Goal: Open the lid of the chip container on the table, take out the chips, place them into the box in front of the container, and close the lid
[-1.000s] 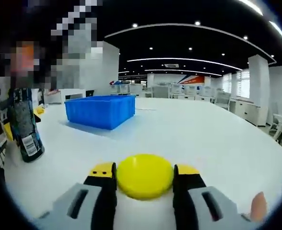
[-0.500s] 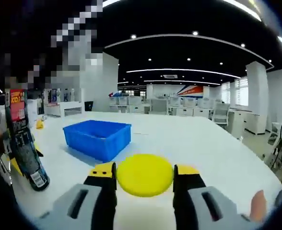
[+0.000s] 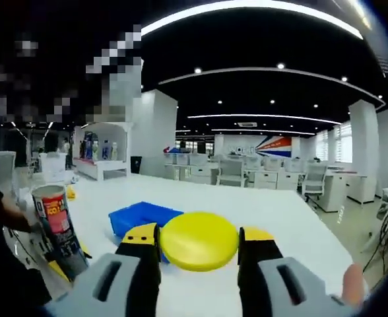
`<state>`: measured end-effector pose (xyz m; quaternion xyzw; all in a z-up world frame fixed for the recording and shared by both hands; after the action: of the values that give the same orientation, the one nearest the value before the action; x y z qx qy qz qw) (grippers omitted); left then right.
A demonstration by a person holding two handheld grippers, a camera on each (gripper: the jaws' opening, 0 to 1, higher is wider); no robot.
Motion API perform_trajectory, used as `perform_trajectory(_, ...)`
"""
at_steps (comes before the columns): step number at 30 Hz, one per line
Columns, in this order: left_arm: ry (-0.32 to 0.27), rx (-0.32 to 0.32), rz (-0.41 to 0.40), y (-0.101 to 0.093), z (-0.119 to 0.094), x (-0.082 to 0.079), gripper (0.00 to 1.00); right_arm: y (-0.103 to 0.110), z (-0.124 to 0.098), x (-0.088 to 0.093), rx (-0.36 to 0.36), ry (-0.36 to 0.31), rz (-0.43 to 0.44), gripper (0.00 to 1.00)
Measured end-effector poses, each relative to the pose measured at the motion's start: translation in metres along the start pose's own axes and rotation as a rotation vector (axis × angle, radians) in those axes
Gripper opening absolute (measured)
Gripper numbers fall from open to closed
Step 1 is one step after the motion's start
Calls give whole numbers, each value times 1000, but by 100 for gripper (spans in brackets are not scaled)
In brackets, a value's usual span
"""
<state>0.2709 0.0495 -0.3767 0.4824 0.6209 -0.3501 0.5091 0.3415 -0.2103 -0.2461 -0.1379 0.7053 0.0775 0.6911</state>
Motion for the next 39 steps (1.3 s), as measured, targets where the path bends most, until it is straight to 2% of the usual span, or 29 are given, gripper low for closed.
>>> perform_trajectory(3, 1, 0, 0, 0, 0, 0, 49, 3, 1, -1, 2, 0, -37, 43)
perform_trajectory(9, 3, 0, 2, 0, 0, 0, 49, 0, 0, 2, 13, 27, -18, 43)
perform_trajectory(13, 4, 3, 4, 1, 0, 0, 49, -1, -3, -1, 9, 20, 6, 43)
perform_trajectory(17, 6, 4, 4, 1, 0, 0, 49, 1, -5, -4, 11, 18, -27, 43)
perform_trajectory(19, 6, 4, 3, 1, 0, 1, 49, 7, -7, -7, -30, 22, 10, 43)
perform_trajectory(21, 6, 4, 2, 2, 0, 1, 49, 19, -10, -13, -107, 12, 37, 43)
perform_trajectory(23, 6, 3, 0, 2, 0, 1, 49, 33, -12, -20, -183, -24, -1, 43)
perform_trajectory(25, 6, 3, -1, 2, 0, 1, 49, 38, -11, -21, -173, 0, 0, 43)
perform_trajectory(28, 5, 2, -5, 2, 0, 1, 49, 64, -11, -30, -296, -25, 30, 43)
perform_trajectory(31, 7, 3, -9, 2, 0, 1, 48, 86, -13, -38, -379, -13, 82, 43)
perform_trajectory(35, 10, 2, -10, 2, 0, 1, 48, 115, -18, -50, -485, -13, 113, 43)
perform_trajectory(39, 9, 3, -8, 3, 0, 2, 48, 137, -21, -56, -549, -3, 122, 43)
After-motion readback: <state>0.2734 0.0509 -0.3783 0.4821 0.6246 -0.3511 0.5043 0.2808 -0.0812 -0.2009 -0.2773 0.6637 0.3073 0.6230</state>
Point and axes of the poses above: the point that each gripper's makers call its tool centre point, and the gripper's own axes: z roughly forward along the fingers, y roughly to its left, x roughly out of its underside, the point moved 6 cm from there along -z, roughly backward along the fingers, and after that the axes turned 6 degrees about x, right-handed, at the moved point
